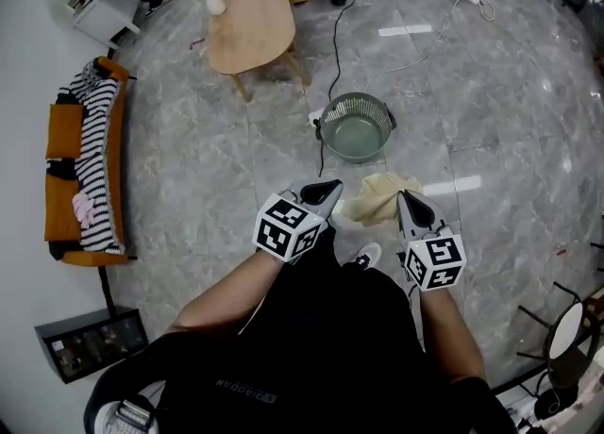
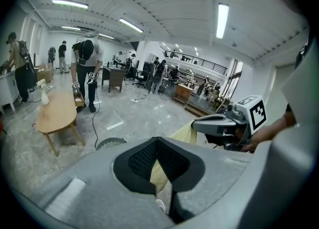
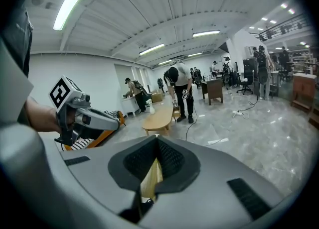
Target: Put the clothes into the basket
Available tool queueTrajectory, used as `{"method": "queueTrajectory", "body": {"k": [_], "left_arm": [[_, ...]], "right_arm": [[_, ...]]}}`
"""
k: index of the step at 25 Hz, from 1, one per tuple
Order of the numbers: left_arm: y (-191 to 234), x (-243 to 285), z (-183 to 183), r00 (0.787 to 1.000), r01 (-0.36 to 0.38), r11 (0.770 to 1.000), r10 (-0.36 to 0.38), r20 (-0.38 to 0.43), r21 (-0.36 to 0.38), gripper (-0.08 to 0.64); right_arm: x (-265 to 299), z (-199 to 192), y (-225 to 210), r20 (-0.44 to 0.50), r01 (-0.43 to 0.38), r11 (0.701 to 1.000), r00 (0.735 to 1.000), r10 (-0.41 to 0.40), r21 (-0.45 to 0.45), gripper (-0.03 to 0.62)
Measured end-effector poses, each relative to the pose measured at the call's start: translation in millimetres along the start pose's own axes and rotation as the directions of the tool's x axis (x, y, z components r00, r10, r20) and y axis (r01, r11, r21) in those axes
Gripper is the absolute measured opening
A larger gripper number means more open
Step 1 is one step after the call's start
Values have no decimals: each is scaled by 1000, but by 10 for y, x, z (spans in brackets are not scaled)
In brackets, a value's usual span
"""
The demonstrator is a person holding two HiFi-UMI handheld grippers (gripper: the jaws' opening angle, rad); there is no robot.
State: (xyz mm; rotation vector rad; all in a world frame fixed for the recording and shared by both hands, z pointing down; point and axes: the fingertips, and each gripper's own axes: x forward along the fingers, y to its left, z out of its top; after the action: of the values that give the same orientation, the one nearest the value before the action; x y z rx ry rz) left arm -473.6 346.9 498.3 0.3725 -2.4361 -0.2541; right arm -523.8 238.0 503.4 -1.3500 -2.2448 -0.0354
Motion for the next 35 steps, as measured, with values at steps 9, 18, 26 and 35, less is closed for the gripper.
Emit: {"method": "queueTrajectory", "body": {"k": [9, 18, 26, 35], "left_arm": [[742, 110, 230, 1000, 21, 1000, -21, 2, 2, 0], [1538, 146, 236, 998, 64, 997, -63, -28, 30, 0], [2031, 201, 152, 995, 78, 997, -76, -72, 24, 0], [2258, 453, 132, 997, 20, 999, -23, -79, -30, 0]], "right_arm": [[632, 29, -58, -79, 58, 996, 995, -53, 60, 17], [1581, 166, -266, -134, 142, 985, 983, -129, 98, 17], [2464, 295, -526, -156, 187, 980, 972, -175, 66, 17], [3381, -1, -1024, -268, 193, 981, 947, -177, 34, 17]]}}
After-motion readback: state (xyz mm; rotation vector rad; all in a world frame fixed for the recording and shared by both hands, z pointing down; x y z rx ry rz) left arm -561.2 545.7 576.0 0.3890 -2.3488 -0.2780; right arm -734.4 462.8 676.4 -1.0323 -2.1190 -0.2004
